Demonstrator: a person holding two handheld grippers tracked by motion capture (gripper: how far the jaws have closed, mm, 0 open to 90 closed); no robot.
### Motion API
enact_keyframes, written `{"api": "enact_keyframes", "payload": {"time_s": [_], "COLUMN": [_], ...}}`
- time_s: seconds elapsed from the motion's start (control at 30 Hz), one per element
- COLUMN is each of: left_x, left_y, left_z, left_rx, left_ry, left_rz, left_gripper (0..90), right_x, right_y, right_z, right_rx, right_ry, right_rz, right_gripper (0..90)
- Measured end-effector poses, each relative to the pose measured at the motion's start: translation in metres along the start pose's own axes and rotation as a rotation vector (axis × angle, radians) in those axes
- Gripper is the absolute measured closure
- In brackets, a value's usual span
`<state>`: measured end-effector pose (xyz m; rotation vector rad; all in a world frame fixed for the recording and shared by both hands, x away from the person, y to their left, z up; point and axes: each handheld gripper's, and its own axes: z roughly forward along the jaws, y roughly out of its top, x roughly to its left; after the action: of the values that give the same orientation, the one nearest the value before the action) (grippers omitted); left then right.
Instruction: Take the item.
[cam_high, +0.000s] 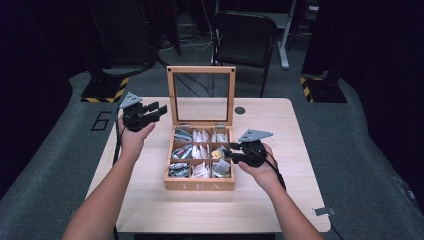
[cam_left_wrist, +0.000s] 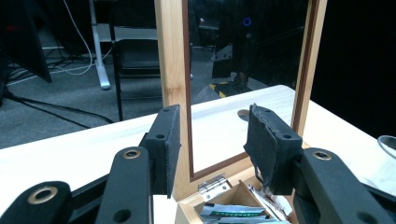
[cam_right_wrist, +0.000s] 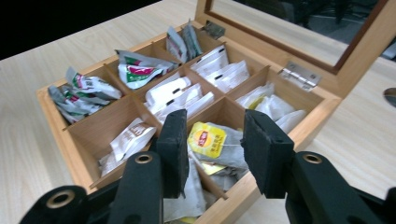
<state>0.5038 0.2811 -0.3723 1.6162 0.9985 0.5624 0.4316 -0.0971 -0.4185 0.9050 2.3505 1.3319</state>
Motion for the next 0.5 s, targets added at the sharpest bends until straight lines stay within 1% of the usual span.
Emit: {"api": "enact_keyframes", "payload": {"time_s": [0.07,0.13,0.3,0.33,0.4,0.43,0.5], "left_x": [0.0,0.0,0.0,0.0,0.0,0.0,0.0], "left_y": [0.0,0.0,0.0,0.0,0.0,0.0,0.0], "left_z": [0.0,0.0,0.0,-0.001,-0.001,0.0,-0.001], "left_rx": [0.0,0.0,-0.002,-0.004,-0.004,-0.001,-0.001], "left_ry": [0.0,0.001,0.004,0.005,0.005,0.006,0.006], "left_rz": [0.001,-0.001,-0.005,-0.005,-0.007,-0.009,-0.009], "left_gripper": [54.7,54.6,54.3,54.3,54.2,54.2,54.1], "right_x": [0.002,0.003,0.005,0.005,0.006,0.007,0.007], "right_y": [-0.003,-0.005,-0.009,-0.01,-0.011,-0.013,-0.015], "right_z": [0.002,0.004,0.005,0.005,0.005,0.006,0.006], "right_rx": [0.005,0.009,0.018,0.017,0.023,0.026,0.028], "right_ry": [0.012,0.021,0.043,0.049,0.05,0.054,0.057], "right_rz": [0.009,0.0,0.015,0.011,0.016,0.007,0.008], "right_gripper": [62.6,63.8,64.4,64.4,64.4,64.5,64.5]}}
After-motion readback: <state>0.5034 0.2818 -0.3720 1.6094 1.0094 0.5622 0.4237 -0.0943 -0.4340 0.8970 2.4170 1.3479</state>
